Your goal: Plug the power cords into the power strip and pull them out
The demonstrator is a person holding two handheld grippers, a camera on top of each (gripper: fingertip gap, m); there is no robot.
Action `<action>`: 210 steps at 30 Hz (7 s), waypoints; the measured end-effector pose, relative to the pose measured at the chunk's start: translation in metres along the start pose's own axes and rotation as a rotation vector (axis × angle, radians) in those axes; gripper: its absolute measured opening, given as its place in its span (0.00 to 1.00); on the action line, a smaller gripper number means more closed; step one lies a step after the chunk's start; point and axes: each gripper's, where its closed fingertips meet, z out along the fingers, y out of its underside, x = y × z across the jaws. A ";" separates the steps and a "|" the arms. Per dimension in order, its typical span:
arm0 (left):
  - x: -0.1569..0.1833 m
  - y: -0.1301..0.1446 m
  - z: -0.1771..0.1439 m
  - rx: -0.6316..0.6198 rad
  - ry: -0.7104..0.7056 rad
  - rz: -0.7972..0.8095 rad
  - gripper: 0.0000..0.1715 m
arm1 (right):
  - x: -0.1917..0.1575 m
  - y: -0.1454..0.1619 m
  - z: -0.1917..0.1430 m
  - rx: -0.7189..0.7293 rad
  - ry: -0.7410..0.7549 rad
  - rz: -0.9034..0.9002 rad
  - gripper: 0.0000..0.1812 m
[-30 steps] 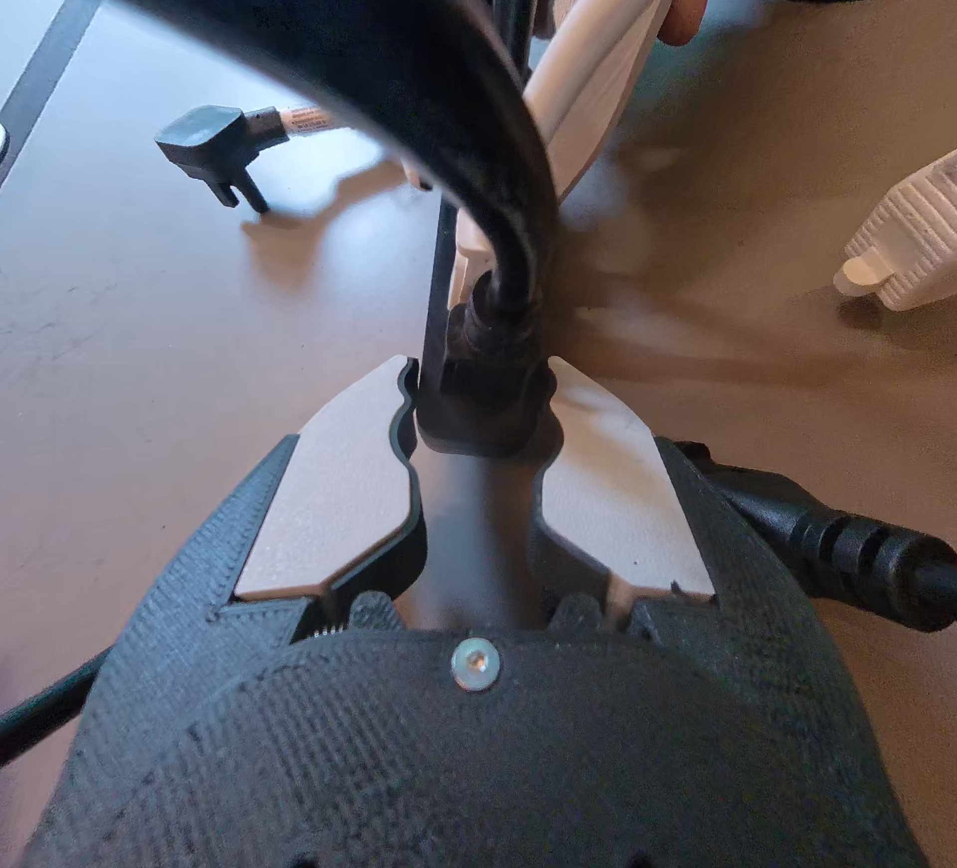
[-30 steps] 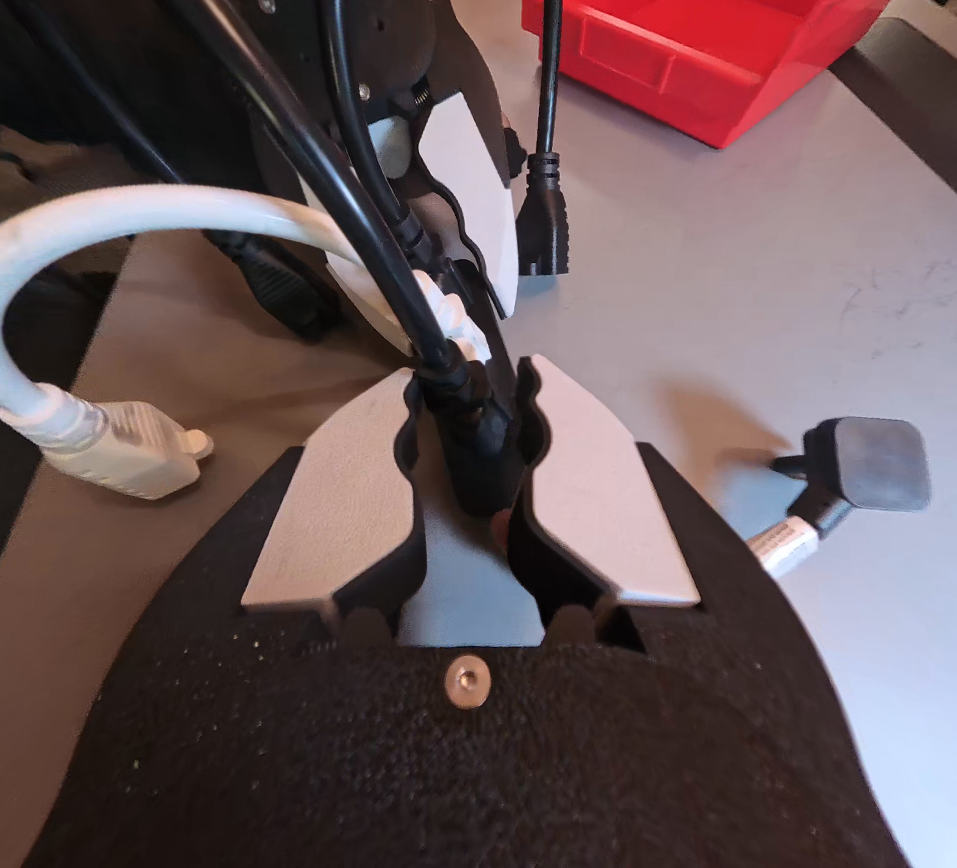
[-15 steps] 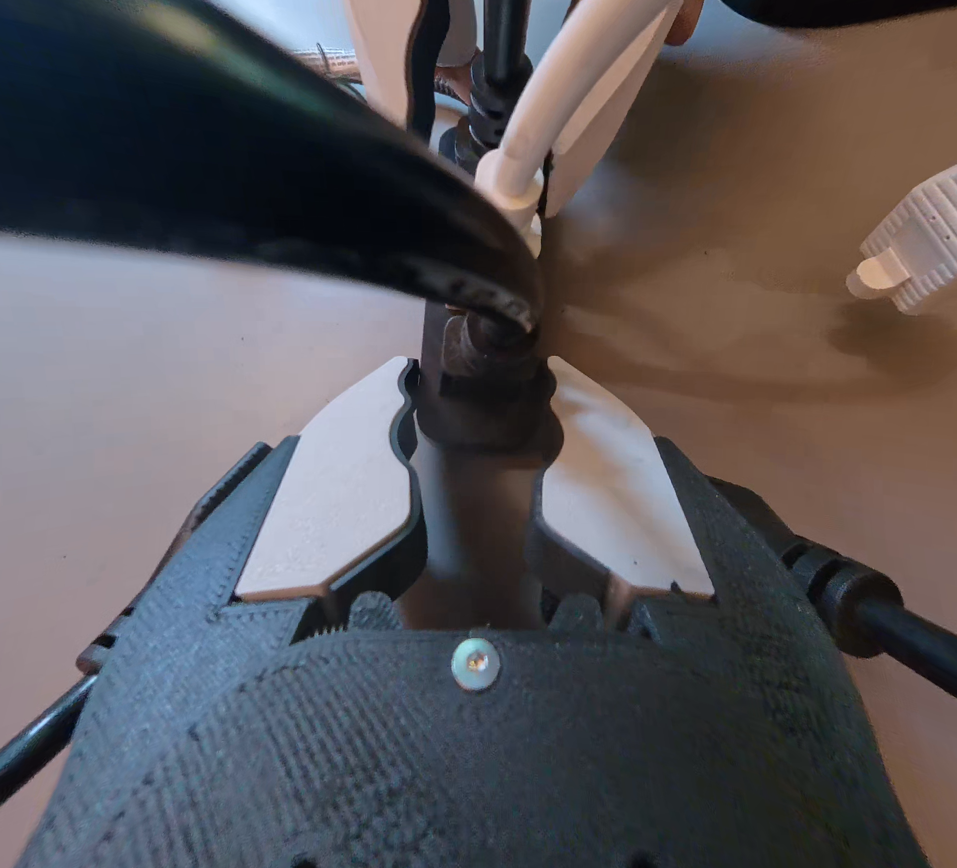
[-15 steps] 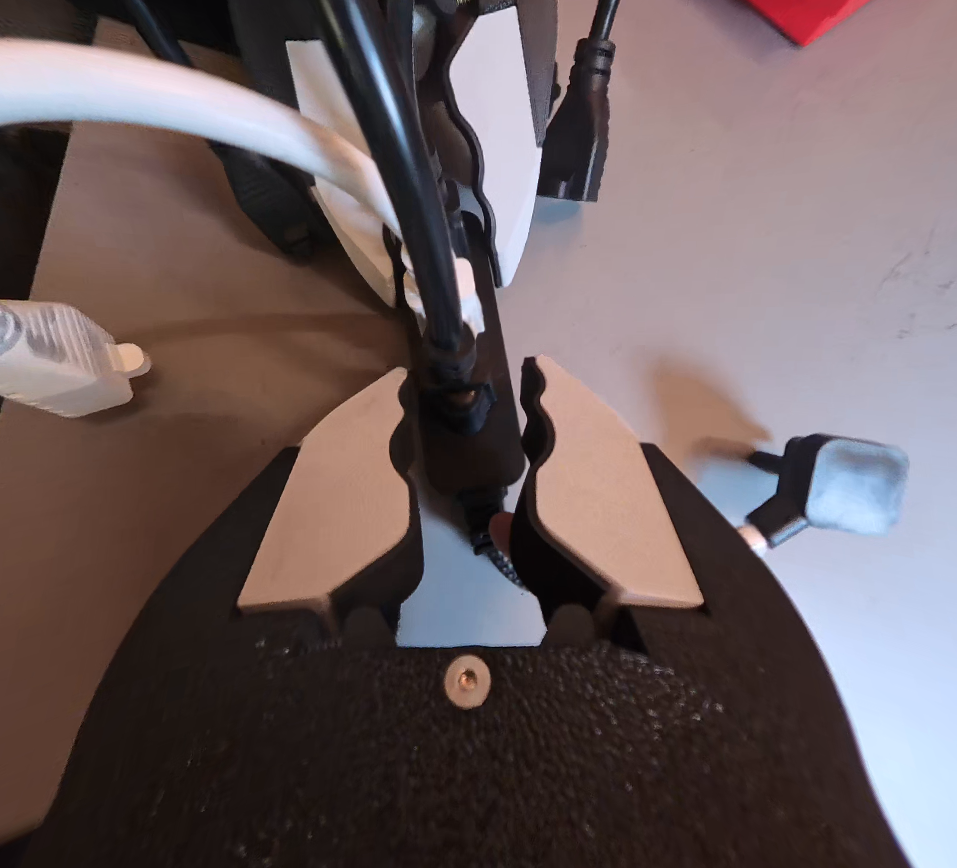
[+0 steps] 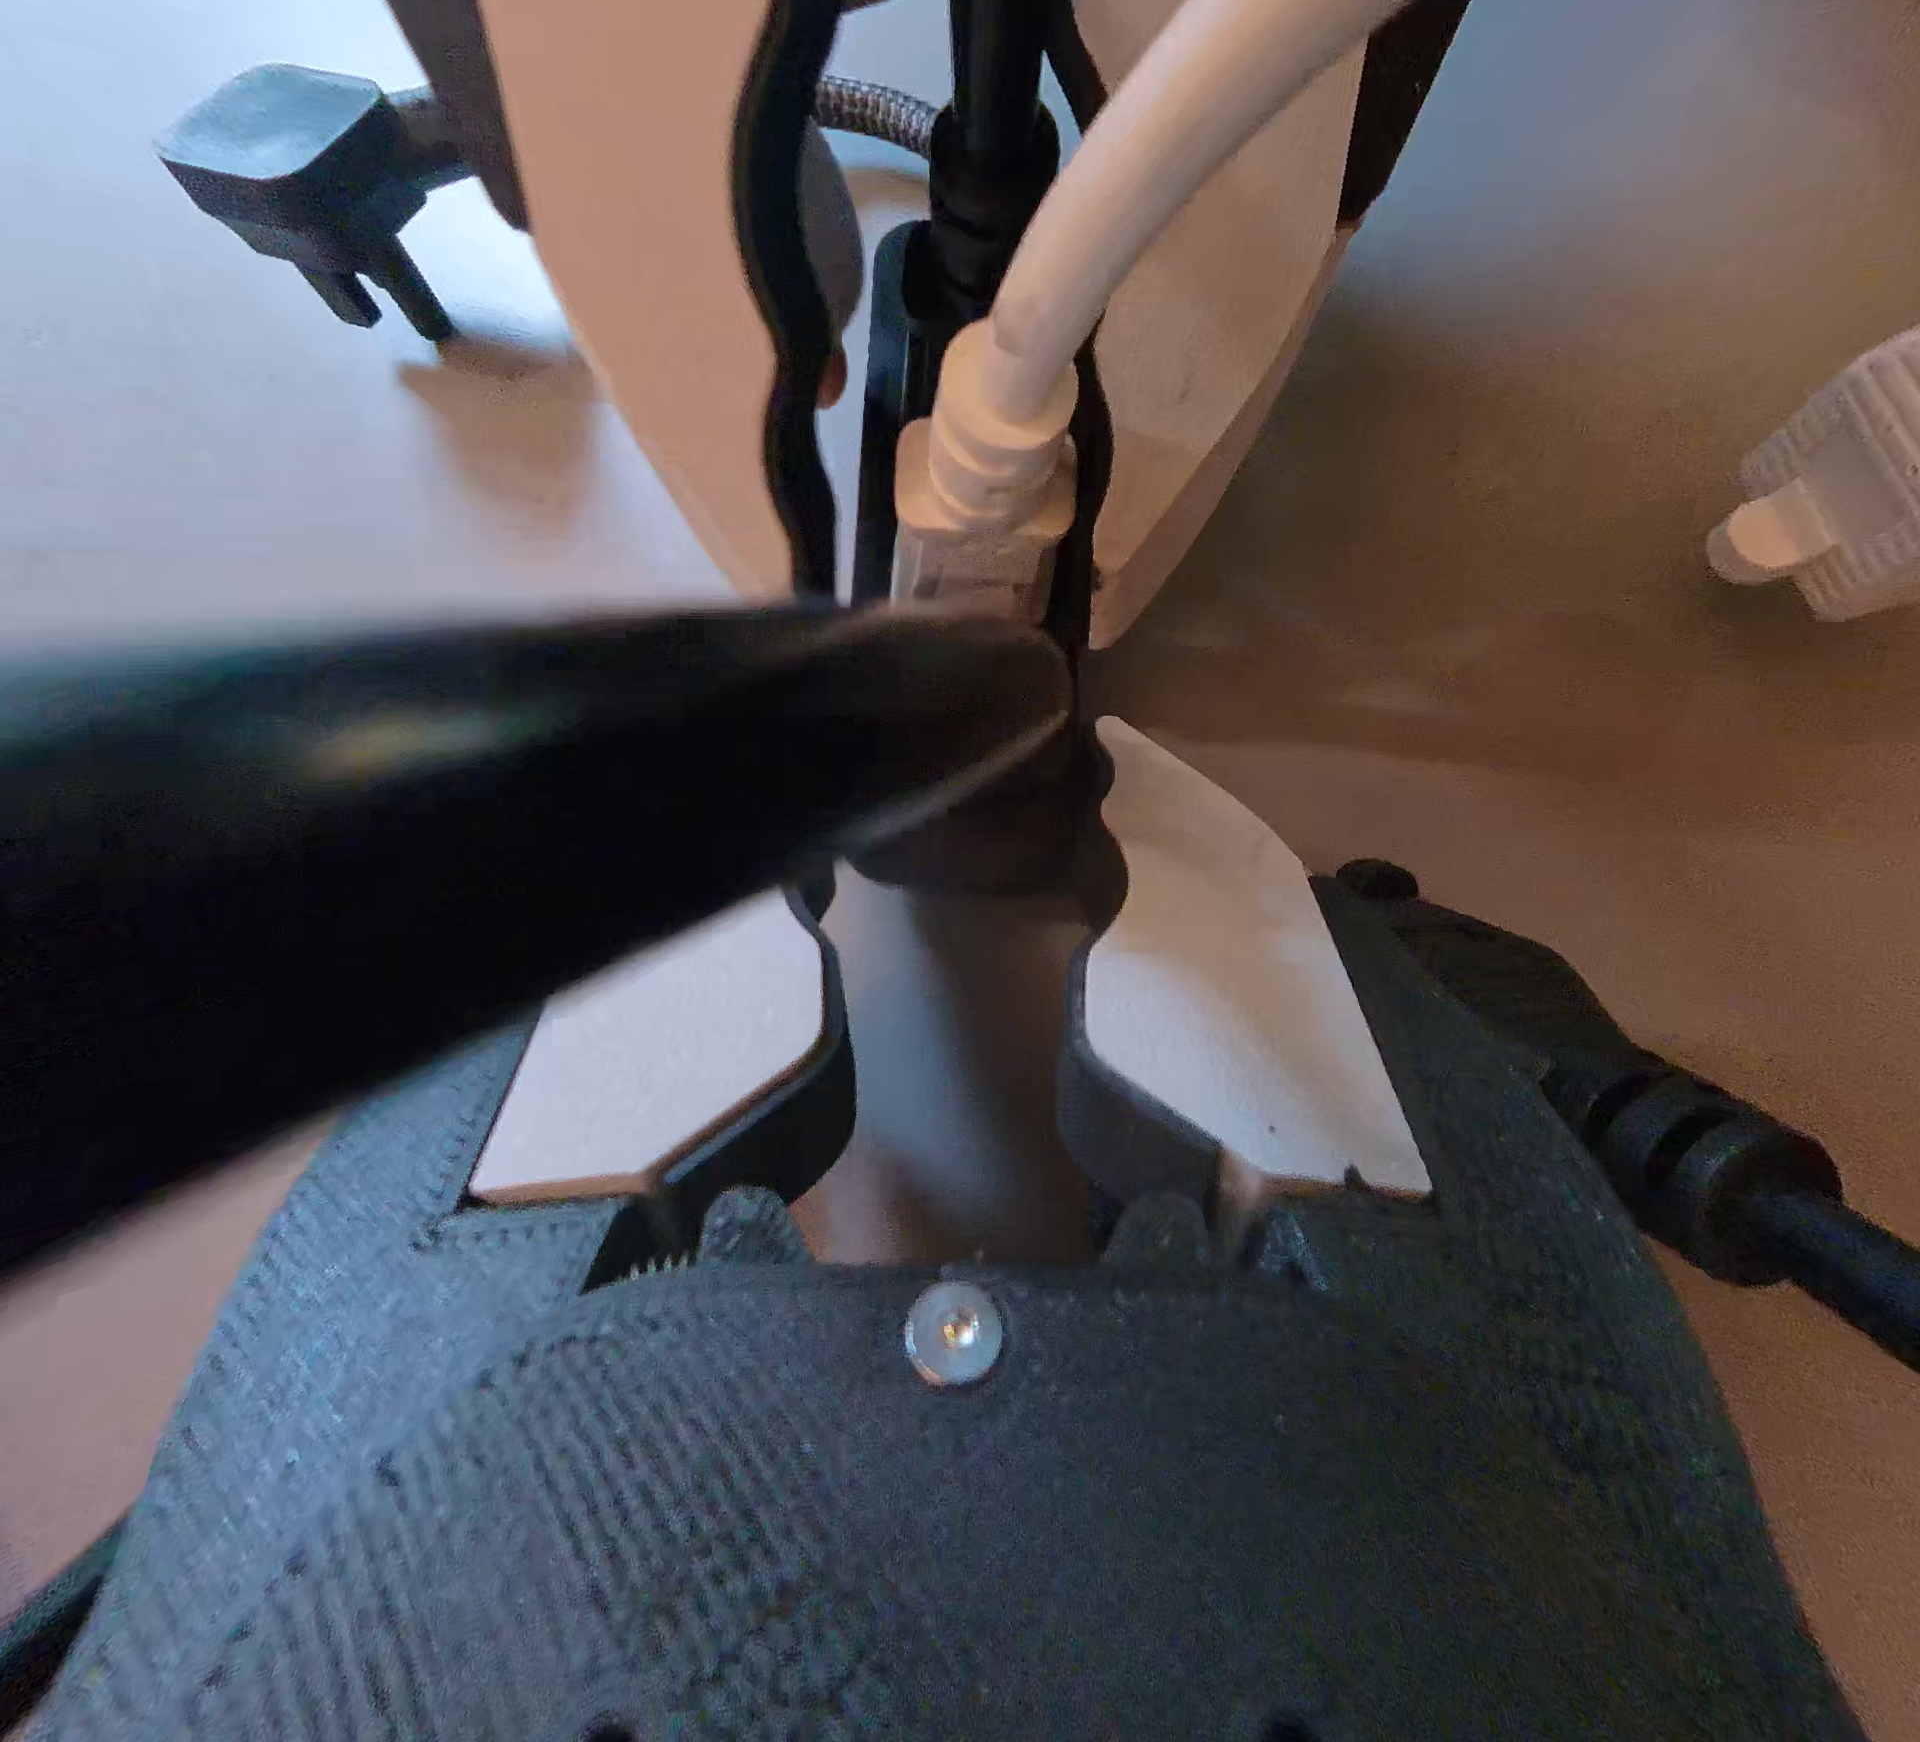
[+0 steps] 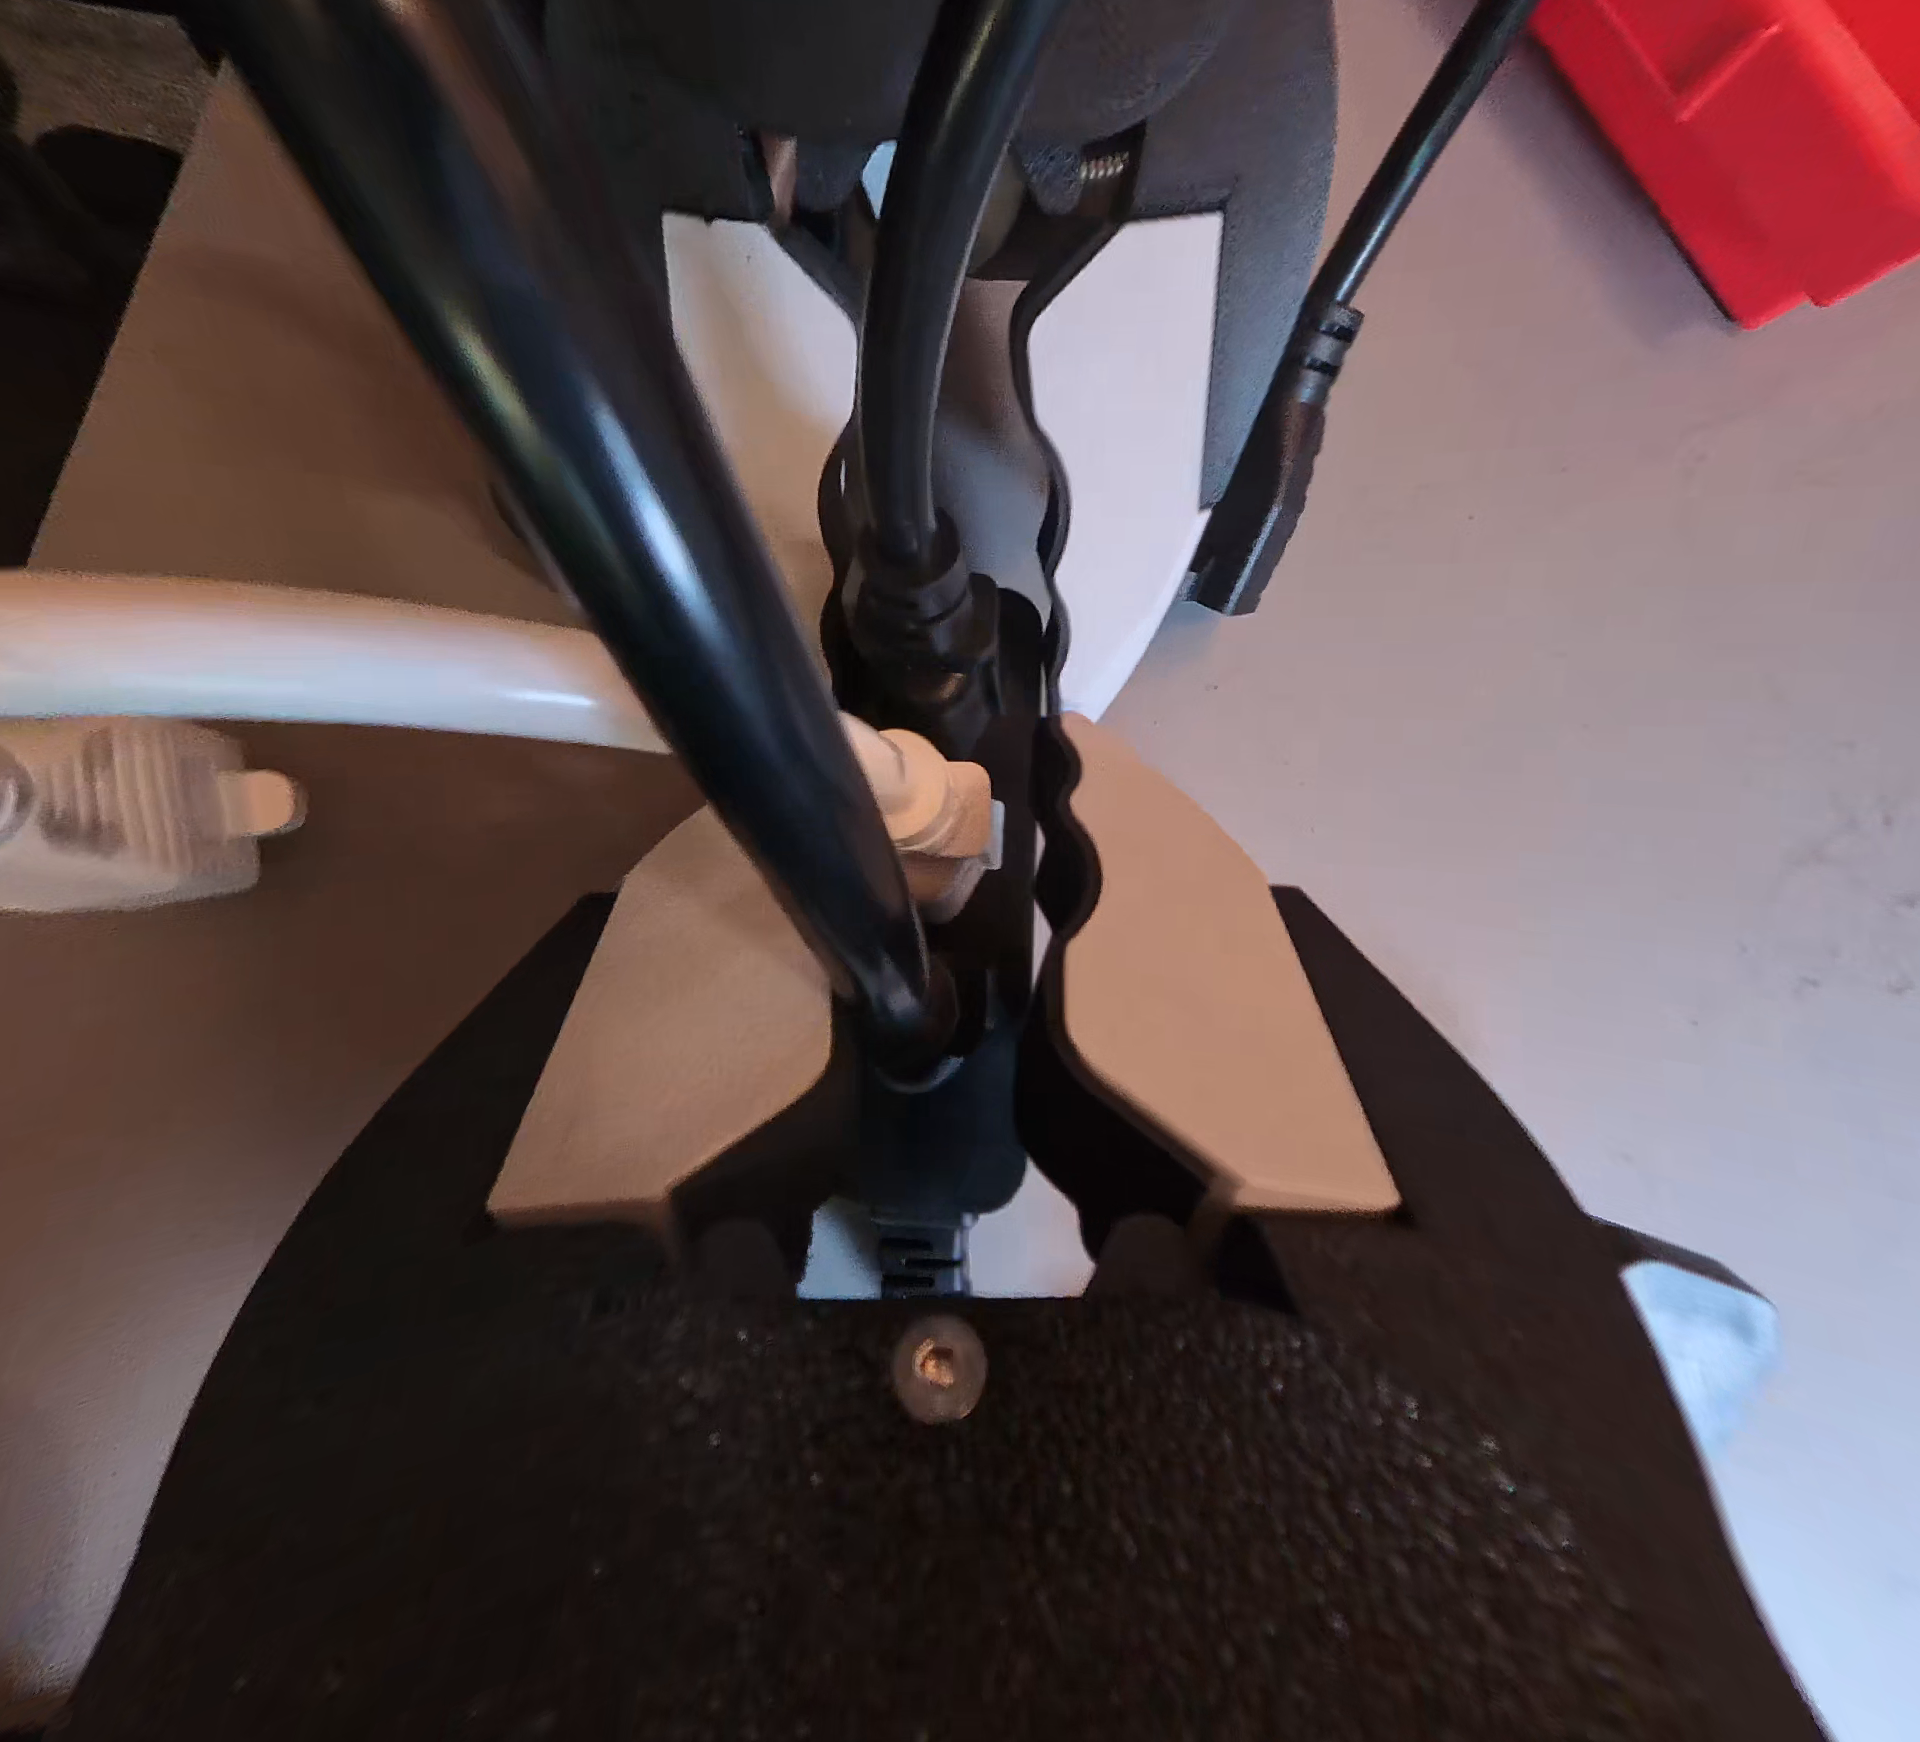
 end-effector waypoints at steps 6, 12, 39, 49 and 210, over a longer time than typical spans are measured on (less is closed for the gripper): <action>-0.006 -0.005 -0.012 0.060 0.024 -0.034 0.25 | 0.002 -0.002 0.002 0.047 -0.004 0.006 0.18; -0.006 0.003 -0.005 0.035 -0.006 -0.006 0.25 | 0.002 -0.006 0.004 0.067 -0.033 0.014 0.18; -0.006 -0.003 -0.009 0.108 0.014 -0.053 0.27 | 0.003 0.028 -0.023 0.066 0.057 0.154 0.20; -0.005 -0.004 0.004 0.022 0.037 -0.017 0.25 | 0.006 0.029 -0.019 0.047 0.075 0.117 0.17; -0.004 -0.017 0.009 0.127 0.071 -0.114 0.24 | 0.012 0.010 -0.024 0.404 -0.007 0.385 0.14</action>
